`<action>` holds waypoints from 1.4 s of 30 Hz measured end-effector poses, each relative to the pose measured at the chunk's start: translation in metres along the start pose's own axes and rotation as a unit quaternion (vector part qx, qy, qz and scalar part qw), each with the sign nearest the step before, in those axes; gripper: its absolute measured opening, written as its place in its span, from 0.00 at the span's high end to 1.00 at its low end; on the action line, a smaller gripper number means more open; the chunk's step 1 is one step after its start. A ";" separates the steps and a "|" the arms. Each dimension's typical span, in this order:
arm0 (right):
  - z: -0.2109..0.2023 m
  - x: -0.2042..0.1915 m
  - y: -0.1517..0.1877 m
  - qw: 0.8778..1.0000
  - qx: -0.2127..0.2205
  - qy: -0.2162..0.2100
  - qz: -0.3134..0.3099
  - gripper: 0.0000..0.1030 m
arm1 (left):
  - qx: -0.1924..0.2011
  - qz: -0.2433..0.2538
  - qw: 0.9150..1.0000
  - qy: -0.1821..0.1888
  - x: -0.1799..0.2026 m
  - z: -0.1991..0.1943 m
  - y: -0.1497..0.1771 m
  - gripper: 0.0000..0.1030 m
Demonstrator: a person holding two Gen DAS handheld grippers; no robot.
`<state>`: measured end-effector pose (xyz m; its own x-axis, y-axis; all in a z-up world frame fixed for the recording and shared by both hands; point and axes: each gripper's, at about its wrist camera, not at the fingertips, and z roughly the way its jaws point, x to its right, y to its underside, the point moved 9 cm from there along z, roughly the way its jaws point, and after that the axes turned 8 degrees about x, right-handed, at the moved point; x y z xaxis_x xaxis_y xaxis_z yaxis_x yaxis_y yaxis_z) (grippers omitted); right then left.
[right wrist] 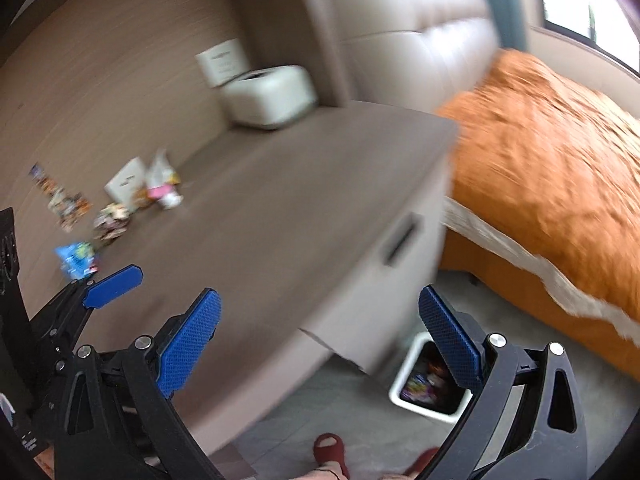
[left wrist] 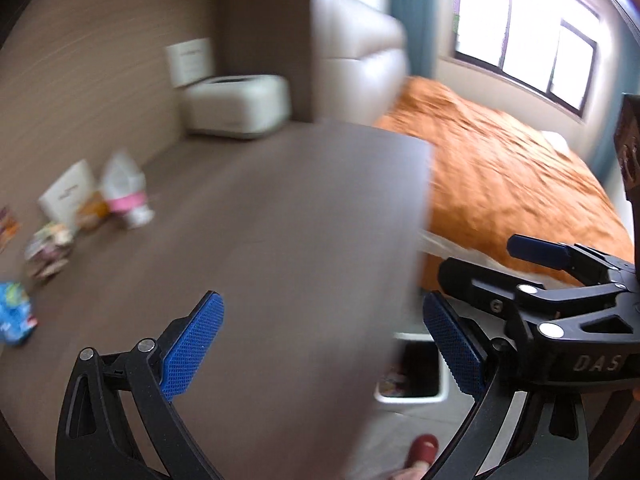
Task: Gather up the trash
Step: 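Move both open tools back toward the wrappers on the desk, then grasp the blue chip bag with the left tool while the right tool grasps the pink-white cup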
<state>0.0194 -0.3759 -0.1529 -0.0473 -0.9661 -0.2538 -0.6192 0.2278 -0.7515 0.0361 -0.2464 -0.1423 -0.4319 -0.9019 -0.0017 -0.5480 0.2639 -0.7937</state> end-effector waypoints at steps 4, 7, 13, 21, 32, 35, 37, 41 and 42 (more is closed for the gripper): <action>0.021 -0.059 -0.012 0.999 0.000 -0.038 -0.039 0.04 | 0.011 -0.037 0.997 -0.062 -0.075 -0.014 0.000 0.05; 0.037 -0.100 -0.019 0.996 0.002 -0.058 -0.069 0.04 | 0.014 -0.063 0.993 -0.102 -0.126 -0.023 0.004 0.05; 0.068 -0.160 -0.029 0.990 0.001 -0.077 -0.116 0.04 | 0.020 -0.100 0.982 -0.160 -0.204 -0.036 0.016 0.05; 0.122 -0.206 -0.037 0.984 -0.014 -0.082 -0.157 0.04 | 0.022 -0.107 0.960 -0.258 -0.291 -0.051 0.027 0.05; 0.229 -0.228 -0.056 0.979 -0.033 -0.038 -0.198 0.04 | -0.005 -0.162 0.934 -0.317 -0.383 -0.033 0.044 0.05; 0.247 -0.230 -0.057 0.980 -0.041 -0.041 -0.192 0.10 | -0.022 -0.179 0.928 -0.326 -0.398 -0.022 0.054 0.05; 0.252 -0.232 -0.057 0.979 -0.042 -0.043 -0.194 0.27 | -0.032 -0.194 0.927 -0.320 -0.405 -0.014 0.062 0.05; 0.256 -0.232 -0.053 0.978 -0.049 -0.047 -0.195 0.60 | -0.034 -0.224 0.930 -0.291 -0.411 -0.009 0.072 0.19; 0.255 -0.231 -0.053 0.979 -0.049 -0.049 -0.193 0.60 | -0.033 -0.227 0.930 -0.289 -0.412 -0.010 0.073 0.19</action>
<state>0.2625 -0.1338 -0.2099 0.2785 -0.9601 -0.0236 -0.6488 -0.1700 -0.7417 0.1668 0.1477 -0.1937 0.3006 -0.9536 -0.0180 -0.6304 -0.1845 -0.7540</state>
